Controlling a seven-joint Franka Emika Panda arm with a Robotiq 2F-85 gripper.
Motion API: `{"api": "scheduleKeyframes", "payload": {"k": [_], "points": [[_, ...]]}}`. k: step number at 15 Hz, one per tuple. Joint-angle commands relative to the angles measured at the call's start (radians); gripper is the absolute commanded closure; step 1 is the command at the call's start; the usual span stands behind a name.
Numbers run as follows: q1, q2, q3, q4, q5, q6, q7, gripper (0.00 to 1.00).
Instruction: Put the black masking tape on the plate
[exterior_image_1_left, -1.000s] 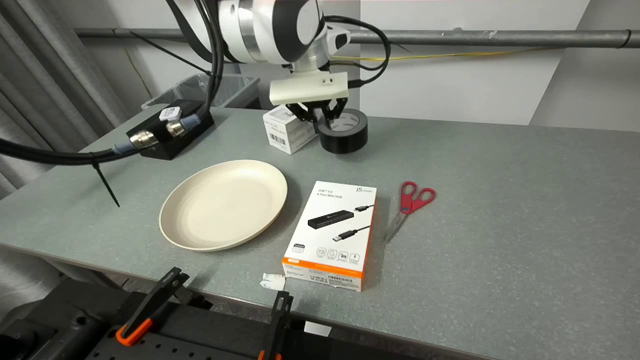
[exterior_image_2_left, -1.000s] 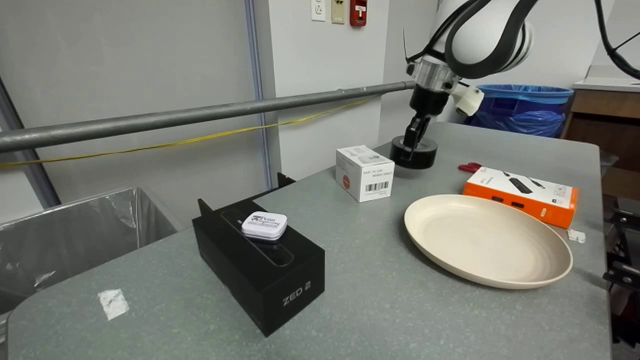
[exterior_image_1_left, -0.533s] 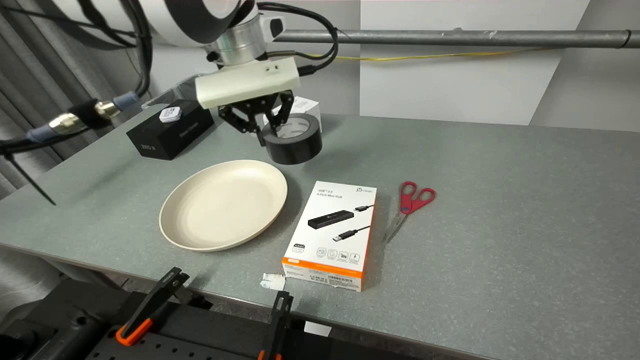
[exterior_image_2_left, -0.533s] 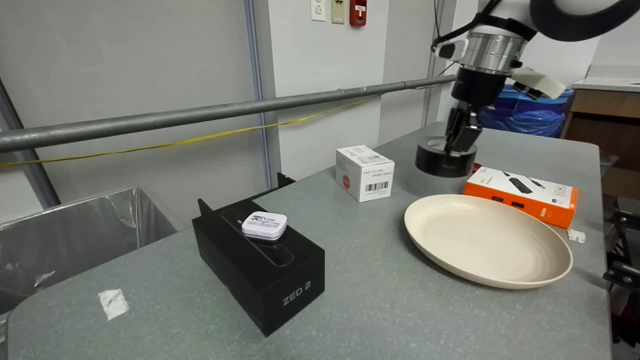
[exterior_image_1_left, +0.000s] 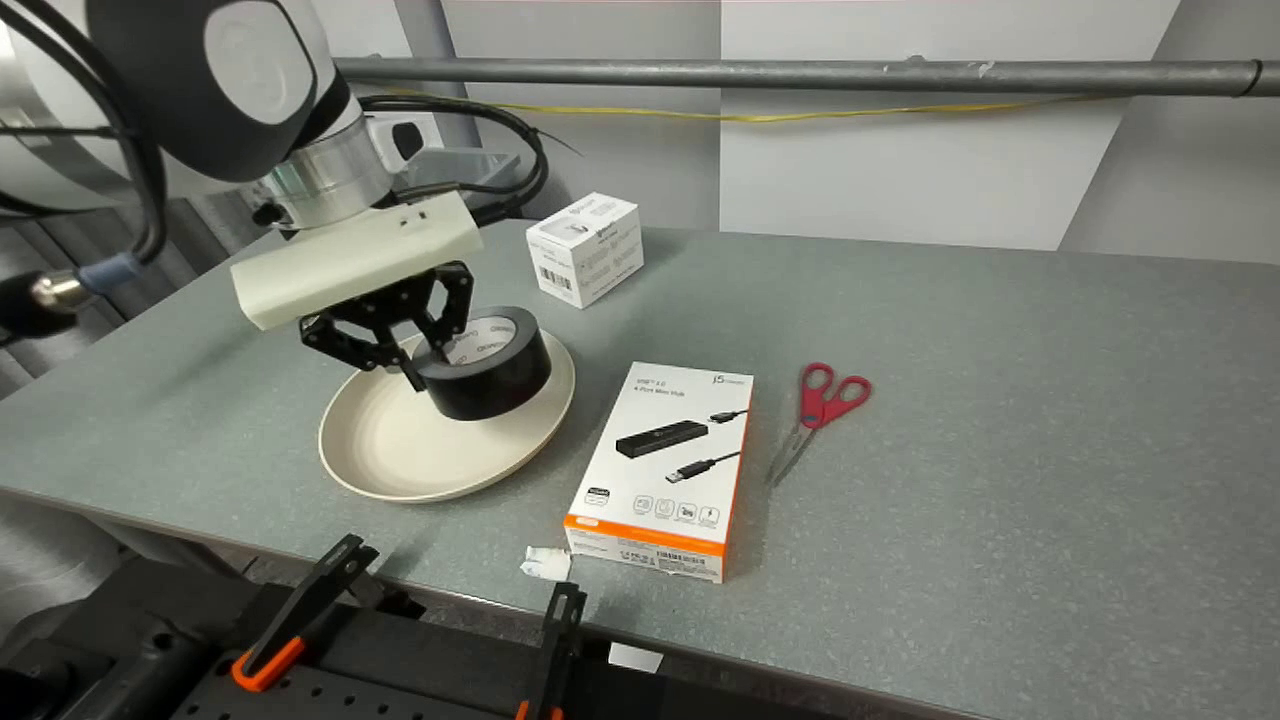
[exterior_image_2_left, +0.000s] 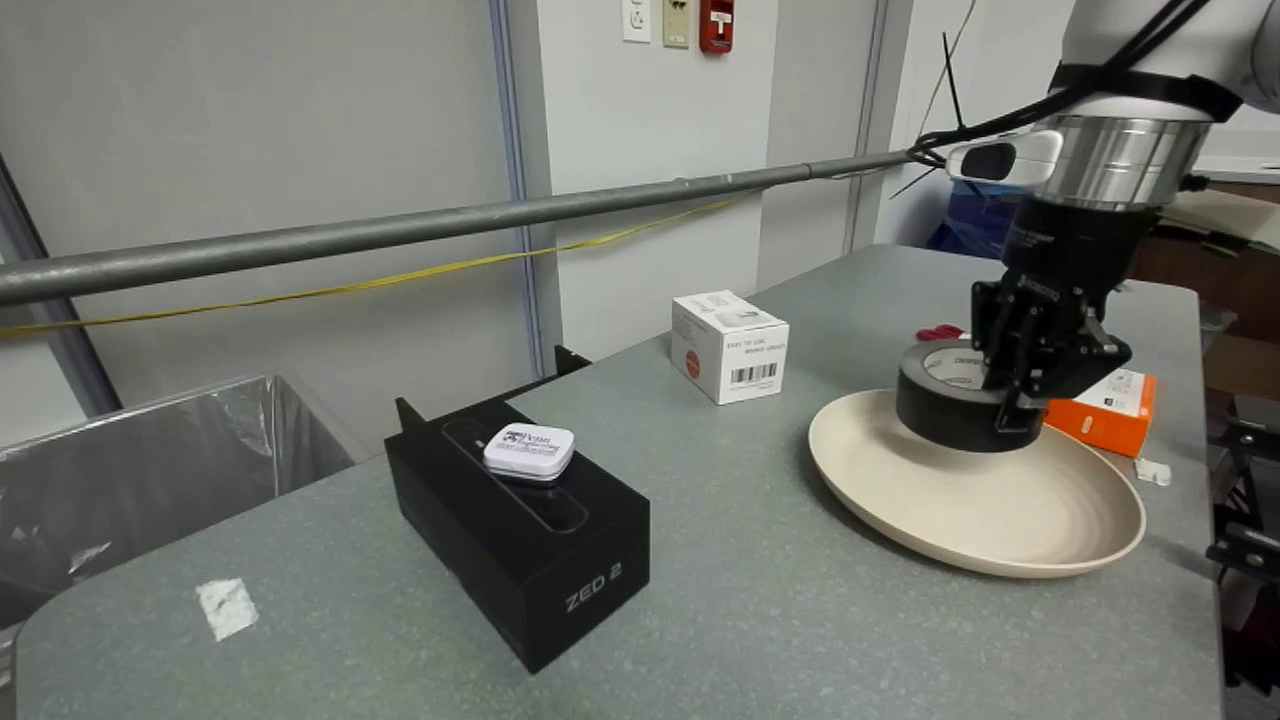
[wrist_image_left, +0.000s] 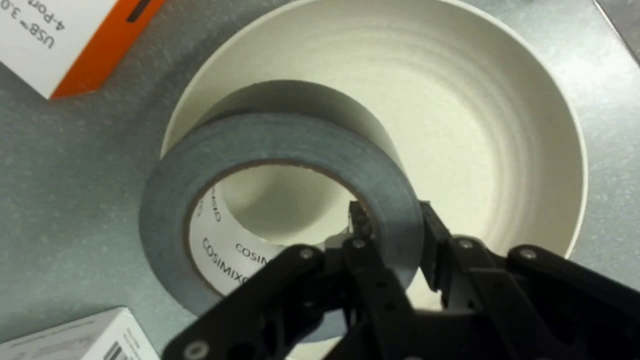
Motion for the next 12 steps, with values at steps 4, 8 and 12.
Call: {"api": "scheduleKeyframes", "payload": {"k": [4, 8, 12], "points": [[0.064, 0.087, -0.005, 0.005, -0.145, 0.107, 0.092, 0.94], [0.101, 0.118, -0.059, 0.006, -0.28, 0.149, 0.178, 0.49], [0.096, 0.124, -0.048, 0.013, -0.274, 0.163, 0.186, 0.19]]}}
